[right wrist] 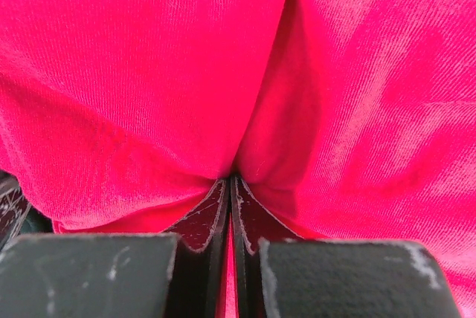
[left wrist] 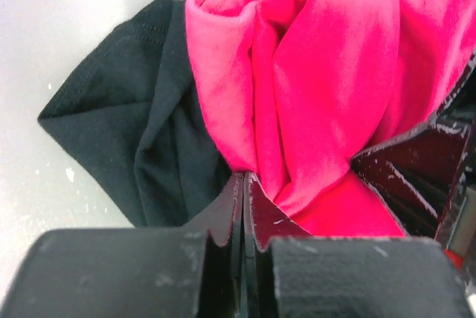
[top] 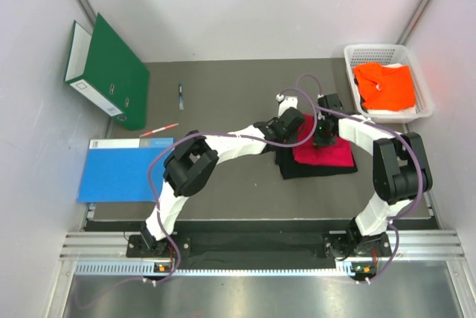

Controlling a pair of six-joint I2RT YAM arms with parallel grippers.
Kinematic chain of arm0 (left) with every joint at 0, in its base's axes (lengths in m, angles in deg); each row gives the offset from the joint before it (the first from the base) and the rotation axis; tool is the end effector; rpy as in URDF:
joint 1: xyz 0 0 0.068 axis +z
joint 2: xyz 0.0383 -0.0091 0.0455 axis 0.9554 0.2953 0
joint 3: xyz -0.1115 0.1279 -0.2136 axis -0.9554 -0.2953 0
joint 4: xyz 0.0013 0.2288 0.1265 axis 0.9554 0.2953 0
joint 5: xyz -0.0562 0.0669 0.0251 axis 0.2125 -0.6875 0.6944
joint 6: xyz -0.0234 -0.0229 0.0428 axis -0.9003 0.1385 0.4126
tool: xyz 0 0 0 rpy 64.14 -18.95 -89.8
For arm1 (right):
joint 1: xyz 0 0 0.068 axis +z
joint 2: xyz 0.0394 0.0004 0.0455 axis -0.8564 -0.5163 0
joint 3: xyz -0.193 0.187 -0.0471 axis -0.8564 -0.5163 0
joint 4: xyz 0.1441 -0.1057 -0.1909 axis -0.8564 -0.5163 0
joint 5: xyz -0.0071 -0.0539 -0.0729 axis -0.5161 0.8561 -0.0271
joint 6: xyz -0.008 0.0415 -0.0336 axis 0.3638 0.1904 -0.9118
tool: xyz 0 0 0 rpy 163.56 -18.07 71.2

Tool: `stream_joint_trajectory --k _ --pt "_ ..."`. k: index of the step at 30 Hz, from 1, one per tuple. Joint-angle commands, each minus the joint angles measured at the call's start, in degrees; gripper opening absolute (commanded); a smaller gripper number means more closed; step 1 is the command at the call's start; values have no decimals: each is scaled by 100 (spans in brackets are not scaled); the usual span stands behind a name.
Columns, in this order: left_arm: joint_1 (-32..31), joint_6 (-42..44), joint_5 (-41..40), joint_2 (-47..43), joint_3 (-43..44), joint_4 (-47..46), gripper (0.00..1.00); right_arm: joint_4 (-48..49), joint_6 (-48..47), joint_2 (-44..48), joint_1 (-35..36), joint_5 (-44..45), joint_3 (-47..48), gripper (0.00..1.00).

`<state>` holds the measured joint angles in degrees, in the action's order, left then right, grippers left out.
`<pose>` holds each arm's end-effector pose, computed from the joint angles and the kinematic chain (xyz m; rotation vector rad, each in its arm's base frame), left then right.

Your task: Fold and stack the t-shirts

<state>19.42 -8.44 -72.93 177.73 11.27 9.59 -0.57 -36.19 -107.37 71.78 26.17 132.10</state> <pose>0.2999 -0.3855 0.1890 0.1642 2.3011 -0.4722 0.3217 0.0723 0.1723 0.0999 2.6950 0.1119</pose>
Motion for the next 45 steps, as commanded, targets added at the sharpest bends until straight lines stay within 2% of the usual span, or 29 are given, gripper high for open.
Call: stream_joint_trajectory --k 1,13,18,22,25,29,31,34,35,37,39,41,45 --pt "6 93 -186 213 327 222 0 60 -155 -371 -144 382 -317 0" --pt "252 6 -1046 1093 1294 1198 0 60 -190 -353 -196 347 -352 0" --pt "506 -196 -1557 514 505 1093 0 68 -208 -380 -205 339 -352 0" --pt "787 -319 -1523 170 -155 908 0 69 -208 -398 -205 321 -335 0" --pt "893 -303 -1251 30 -358 1014 0 86 -216 -362 -214 303 -352 0" --pt "666 -126 -601 -664 -1234 15 0 77 -208 -336 -223 338 -379 0" --pt "560 -100 -319 -1015 -1421 -198 0 77 -225 -327 -214 347 -387 0" --pt "305 -83 -108 -1253 -1413 -226 18 77 -216 -310 -223 356 -379 0" --pt "174 -82 -64 -1297 -1369 -226 34 69 -216 -310 -223 356 -370 0" --pt "50 -21 94 -1368 -1343 -269 49 69 -208 -318 -232 365 -361 0" --pt "-160 -64 60 -1403 -1255 -217 74 69 -208 -318 -240 373 -361 0" --pt "-310 -126 42 -1404 -1211 -199 81 86 -199 -309 -240 365 -370 0" --pt "-381 -337 244 -1193 -1193 -269 78 95 -199 -345 -249 338 -379 0"
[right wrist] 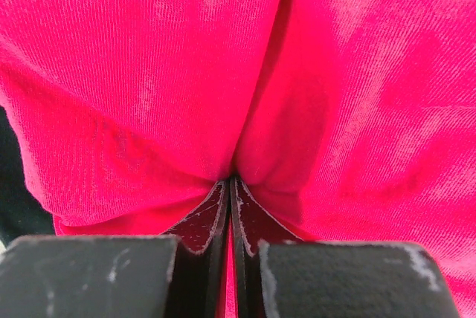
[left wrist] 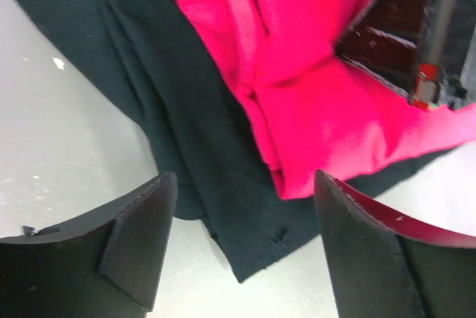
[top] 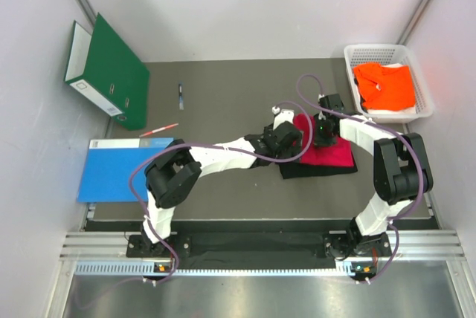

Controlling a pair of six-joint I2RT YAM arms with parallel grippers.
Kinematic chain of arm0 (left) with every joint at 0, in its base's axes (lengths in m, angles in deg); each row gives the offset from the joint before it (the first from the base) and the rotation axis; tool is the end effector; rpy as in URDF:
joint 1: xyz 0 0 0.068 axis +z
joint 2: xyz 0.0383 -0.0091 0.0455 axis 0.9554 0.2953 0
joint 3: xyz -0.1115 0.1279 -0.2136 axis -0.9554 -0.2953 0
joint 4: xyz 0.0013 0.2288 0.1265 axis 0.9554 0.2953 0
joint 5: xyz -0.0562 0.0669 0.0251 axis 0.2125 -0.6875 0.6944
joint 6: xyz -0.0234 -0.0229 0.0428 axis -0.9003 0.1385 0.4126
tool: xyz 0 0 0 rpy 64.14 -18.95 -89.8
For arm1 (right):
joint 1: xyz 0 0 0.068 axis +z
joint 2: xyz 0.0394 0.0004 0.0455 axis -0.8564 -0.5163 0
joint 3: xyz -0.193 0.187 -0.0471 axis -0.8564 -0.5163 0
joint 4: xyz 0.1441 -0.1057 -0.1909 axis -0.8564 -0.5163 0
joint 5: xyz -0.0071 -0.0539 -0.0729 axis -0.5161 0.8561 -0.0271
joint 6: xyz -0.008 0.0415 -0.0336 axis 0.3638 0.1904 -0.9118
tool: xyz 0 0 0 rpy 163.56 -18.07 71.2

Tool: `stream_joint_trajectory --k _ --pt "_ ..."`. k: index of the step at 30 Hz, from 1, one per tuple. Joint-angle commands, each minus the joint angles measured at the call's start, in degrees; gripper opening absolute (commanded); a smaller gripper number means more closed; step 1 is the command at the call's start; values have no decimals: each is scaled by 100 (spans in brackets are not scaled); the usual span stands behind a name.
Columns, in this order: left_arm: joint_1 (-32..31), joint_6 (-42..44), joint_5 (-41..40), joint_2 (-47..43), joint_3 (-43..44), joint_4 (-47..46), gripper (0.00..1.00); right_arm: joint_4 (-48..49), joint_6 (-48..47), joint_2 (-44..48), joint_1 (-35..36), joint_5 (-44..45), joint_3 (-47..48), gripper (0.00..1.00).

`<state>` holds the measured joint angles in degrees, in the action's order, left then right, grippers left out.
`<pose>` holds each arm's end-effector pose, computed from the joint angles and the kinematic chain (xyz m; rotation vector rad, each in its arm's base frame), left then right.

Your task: Fold and stack the t-shirts

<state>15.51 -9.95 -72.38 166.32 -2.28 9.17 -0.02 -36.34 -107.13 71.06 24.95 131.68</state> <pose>0.2450 -0.3621 0.2022 0.2274 2.3348 -0.5034 0.3217 0.0689 0.1720 0.1067 2.6919 0.1372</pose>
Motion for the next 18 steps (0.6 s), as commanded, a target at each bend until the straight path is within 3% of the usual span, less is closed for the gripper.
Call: stream_joint_trajectory --k 1,13,16,18 --pt "2 -213 216 1 179 -245 77 58 -184 -377 -168 461 -337 0" --pt "-16 -309 567 678 487 -571 61 102 -184 -378 -186 443 -407 0" --pt "-16 -327 541 713 531 -579 48 102 -184 -377 -186 434 -425 0" --pt "-16 -327 497 670 531 -597 29 111 -184 -369 -186 434 -434 0"
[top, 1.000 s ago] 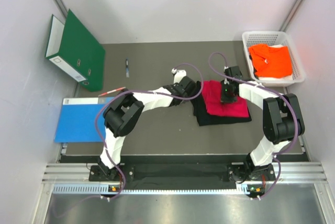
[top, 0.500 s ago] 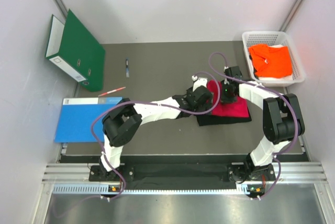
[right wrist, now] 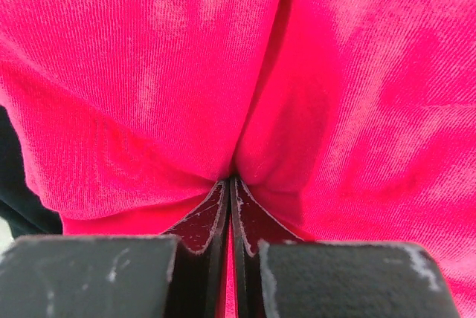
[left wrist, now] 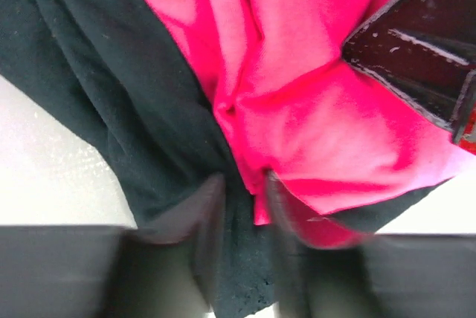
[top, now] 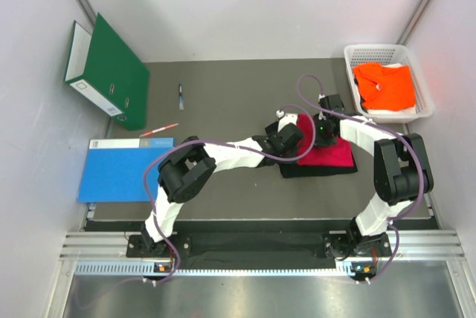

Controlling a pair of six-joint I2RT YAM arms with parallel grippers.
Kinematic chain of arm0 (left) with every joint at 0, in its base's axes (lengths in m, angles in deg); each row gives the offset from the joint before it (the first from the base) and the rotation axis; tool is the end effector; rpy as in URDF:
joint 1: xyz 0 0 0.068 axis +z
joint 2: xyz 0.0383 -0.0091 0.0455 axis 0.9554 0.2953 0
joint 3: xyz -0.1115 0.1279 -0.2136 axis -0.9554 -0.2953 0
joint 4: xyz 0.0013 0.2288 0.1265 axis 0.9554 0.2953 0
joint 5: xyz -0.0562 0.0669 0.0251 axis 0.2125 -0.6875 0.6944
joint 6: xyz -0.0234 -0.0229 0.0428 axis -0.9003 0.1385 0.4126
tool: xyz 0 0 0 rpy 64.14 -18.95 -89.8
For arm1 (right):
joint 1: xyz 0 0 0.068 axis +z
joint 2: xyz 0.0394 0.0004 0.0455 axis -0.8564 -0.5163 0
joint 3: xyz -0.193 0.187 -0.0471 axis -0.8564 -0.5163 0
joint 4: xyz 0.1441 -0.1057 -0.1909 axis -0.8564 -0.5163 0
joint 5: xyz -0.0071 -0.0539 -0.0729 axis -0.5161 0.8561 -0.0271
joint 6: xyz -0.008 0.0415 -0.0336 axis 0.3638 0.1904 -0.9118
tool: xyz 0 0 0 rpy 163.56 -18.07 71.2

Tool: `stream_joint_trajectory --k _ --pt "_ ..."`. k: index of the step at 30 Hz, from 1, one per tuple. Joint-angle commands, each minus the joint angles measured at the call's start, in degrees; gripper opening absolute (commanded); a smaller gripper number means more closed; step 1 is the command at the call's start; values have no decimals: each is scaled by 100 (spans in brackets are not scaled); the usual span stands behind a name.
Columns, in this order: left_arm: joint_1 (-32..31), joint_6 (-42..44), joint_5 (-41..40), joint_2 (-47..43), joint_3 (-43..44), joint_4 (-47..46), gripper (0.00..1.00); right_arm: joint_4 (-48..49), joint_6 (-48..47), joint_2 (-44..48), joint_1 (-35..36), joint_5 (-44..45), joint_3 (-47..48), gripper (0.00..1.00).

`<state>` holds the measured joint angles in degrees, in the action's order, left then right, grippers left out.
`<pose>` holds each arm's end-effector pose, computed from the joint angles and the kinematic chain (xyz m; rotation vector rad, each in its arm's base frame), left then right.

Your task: Fold and stack the t-shirts

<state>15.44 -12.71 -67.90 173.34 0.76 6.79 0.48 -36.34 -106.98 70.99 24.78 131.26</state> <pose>0.2537 -0.3818 0.1691 0.2227 2.4037 -0.5745 0.3210 0.0684 0.1712 0.1073 2.6884 0.1420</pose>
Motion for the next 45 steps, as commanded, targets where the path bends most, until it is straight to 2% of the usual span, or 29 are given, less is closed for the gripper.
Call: stream_joint_trajectory --k 1,3,6,8,9,13,16,18,26,30,36,41,43,45 --pt "-1 -52 6 -41 227 -376 20 52 -184 -401 -179 461 -384 0" --pt "-1 -25 -21 -41 297 -289 0 60 -184 -393 -171 443 -383 1" --pt "-1 45 -91 -137 333 -201 0 60 -175 -367 -179 434 -392 1" --pt "-1 80 -187 -208 333 -52 14 52 -175 -349 -179 452 -383 1" --pt "-1 80 -223 -295 324 1 28 60 -183 -340 -188 443 -392 1" --pt "-9 133 -460 -559 254 326 49 69 -166 -349 -188 434 -401 2" --pt "-9 177 -469 -875 35 186 58 78 -166 -358 -188 399 -401 1" --pt "-10 194 -461 -1025 -62 54 58 95 -166 -366 -188 390 -401 2" --pt "-10 238 -276 -631 279 -51 41 87 -166 -402 -197 425 -410 2" --pt "-1 212 -267 -226 587 89 41 69 -140 -358 -197 425 -410 2" --pt "8 159 -346 99 614 10 46 52 -148 -322 -206 417 -392 2" --pt "17 151 -425 337 728 72 44 34 -148 -279 -223 417 -401 2" --pt "34 159 -434 407 763 20 27 34 -157 -261 -214 417 -401 2" --pt "61 133 -478 433 772 10 1 25 -148 -244 -214 417 -401 2"
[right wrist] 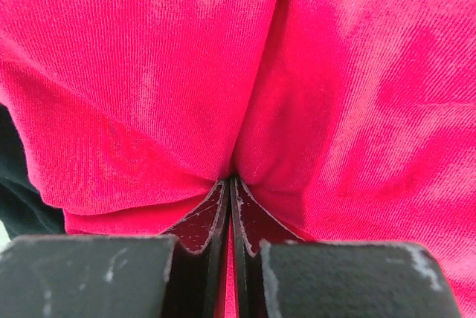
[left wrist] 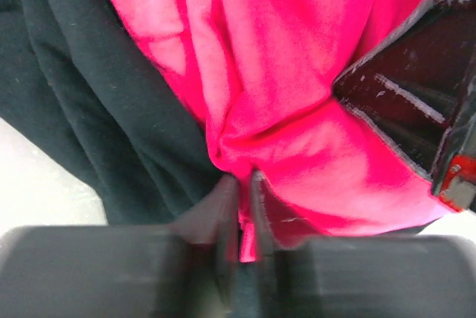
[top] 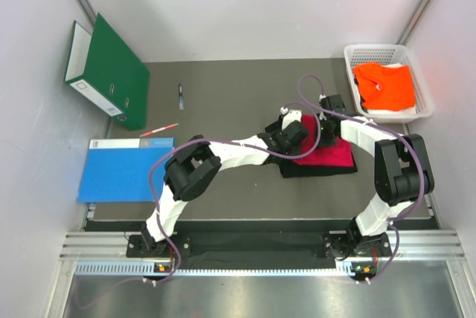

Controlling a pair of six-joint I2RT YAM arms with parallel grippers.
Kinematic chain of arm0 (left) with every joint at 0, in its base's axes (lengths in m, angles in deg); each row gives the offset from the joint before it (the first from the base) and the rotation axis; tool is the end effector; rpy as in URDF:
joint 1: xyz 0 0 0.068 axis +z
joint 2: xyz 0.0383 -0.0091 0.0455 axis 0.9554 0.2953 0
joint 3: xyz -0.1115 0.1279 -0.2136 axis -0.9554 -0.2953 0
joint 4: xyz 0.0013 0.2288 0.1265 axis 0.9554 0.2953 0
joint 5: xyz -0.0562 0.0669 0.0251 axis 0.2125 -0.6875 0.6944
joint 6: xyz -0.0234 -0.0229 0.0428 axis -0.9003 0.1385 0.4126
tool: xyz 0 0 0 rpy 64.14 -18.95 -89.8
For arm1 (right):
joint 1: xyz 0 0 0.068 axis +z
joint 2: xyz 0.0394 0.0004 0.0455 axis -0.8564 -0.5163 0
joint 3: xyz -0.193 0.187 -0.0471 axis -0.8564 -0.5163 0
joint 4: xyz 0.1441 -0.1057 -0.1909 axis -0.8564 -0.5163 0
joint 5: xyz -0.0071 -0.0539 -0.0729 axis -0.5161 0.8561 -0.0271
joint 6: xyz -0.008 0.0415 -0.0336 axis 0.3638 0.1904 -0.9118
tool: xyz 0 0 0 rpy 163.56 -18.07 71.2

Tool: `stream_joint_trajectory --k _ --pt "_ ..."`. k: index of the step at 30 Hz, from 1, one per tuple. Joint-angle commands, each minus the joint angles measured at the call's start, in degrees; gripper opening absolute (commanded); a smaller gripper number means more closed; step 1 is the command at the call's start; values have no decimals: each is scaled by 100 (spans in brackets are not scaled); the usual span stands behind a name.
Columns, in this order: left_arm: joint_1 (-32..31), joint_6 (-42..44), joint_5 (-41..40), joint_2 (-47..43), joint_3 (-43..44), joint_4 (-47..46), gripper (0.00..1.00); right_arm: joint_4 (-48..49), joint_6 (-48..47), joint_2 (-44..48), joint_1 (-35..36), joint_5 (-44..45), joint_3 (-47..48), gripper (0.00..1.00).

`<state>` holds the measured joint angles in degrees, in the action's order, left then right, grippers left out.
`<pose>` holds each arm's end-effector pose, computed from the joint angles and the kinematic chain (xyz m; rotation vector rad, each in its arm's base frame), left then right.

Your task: Fold and stack the t-shirts

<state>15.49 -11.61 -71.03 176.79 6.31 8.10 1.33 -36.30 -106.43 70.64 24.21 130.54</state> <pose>0.2652 -0.3954 0.1709 0.2110 2.3630 -0.5270 0.3197 0.0664 0.1714 0.1129 2.6780 0.1568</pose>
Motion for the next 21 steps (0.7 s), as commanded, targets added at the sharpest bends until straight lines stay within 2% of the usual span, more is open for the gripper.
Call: stream_joint_trajectory --k 1,3,4,5,6,9,10,12,16,21 --pt "74 15 -192 62 235 -104 0 -43 -153 -272 -179 482 -338 3" --pt "118 15 -305 -86 200 -77 0 -51 -144 -184 -188 517 -346 5" --pt "118 24 -341 -166 121 -86 0 -51 -144 -140 -197 535 -355 20" --pt "118 41 -376 -263 68 -86 0 -25 -135 -88 -206 552 -373 28" --pt "127 76 -411 -464 -45 -112 0 -7 -126 35 -215 579 -390 45" --pt "127 172 -377 -833 -195 -209 0 107 -65 351 -241 640 -496 69" --pt "127 182 -368 -904 -213 -191 0 150 -56 431 -250 658 -539 82" --pt "127 234 -289 -1080 -231 -174 0 177 -30 589 -258 702 -575 93" --pt "109 270 27 -1248 -257 -130 0 142 -12 607 -294 720 -549 94" --pt "109 173 -43 -1213 -284 160 0 151 -12 519 -303 667 -566 94"
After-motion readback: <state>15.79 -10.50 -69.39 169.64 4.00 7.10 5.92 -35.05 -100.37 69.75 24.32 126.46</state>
